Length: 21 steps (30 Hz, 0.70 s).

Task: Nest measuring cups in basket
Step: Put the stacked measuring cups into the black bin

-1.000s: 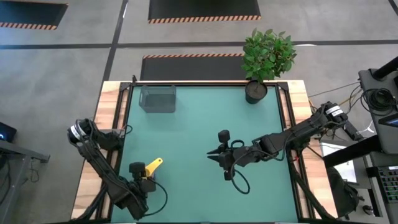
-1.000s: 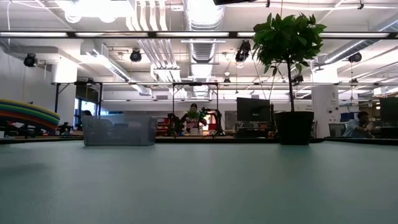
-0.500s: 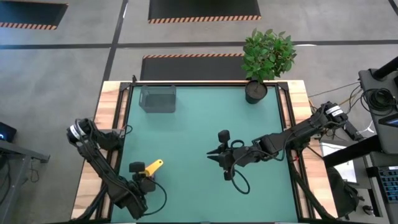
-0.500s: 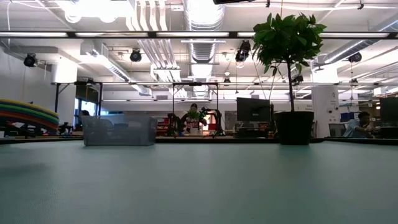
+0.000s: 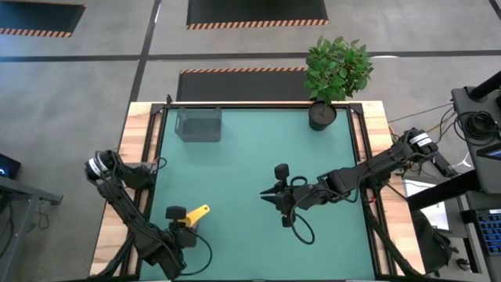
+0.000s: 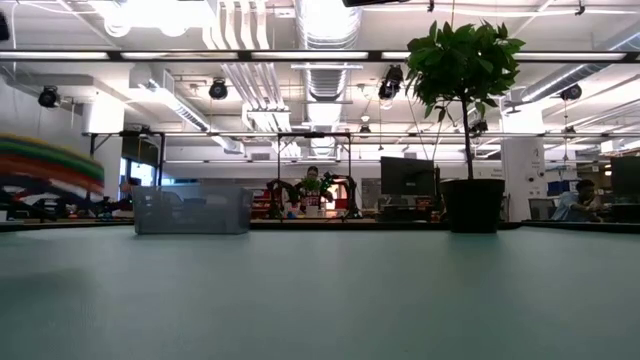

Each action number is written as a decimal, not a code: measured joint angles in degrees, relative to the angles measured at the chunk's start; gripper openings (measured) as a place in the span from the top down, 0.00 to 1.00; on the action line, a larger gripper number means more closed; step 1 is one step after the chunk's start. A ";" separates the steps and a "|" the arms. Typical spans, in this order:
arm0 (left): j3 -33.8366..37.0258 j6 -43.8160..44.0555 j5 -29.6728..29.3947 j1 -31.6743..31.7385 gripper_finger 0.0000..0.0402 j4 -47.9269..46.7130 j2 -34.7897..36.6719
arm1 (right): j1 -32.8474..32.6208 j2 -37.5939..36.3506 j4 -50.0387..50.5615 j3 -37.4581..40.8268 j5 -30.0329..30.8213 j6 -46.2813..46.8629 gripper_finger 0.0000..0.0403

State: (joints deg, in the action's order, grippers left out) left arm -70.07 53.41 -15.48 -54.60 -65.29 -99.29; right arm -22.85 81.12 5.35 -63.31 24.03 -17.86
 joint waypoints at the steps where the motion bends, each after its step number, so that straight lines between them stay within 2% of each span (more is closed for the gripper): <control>1: -0.70 -1.83 -0.48 0.22 0.85 -0.18 0.00 | 0.01 0.00 0.00 0.00 0.00 -0.08 0.88; 7: -4.81 -13.58 -4.67 3.29 0.85 -4.53 0.00 | 0.00 0.00 0.02 0.00 0.04 -0.72 0.88; 13: -8.73 -26.75 -10.89 9.39 0.85 -9.34 1.06 | 0.00 -0.02 0.15 0.00 0.04 -0.92 0.88; 19: -8.63 -38.50 -18.10 15.63 0.85 -12.35 6.82 | 0.01 -0.07 0.37 0.00 0.04 -0.91 0.88; 21: -7.55 -42.46 -18.58 18.43 0.85 -13.12 9.92 | 0.00 -0.09 0.45 0.00 0.03 -0.88 0.88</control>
State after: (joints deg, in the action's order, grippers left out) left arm -77.62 10.95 -34.06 -36.17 -78.40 -89.36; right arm -22.85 81.03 5.80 -63.31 24.06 -18.74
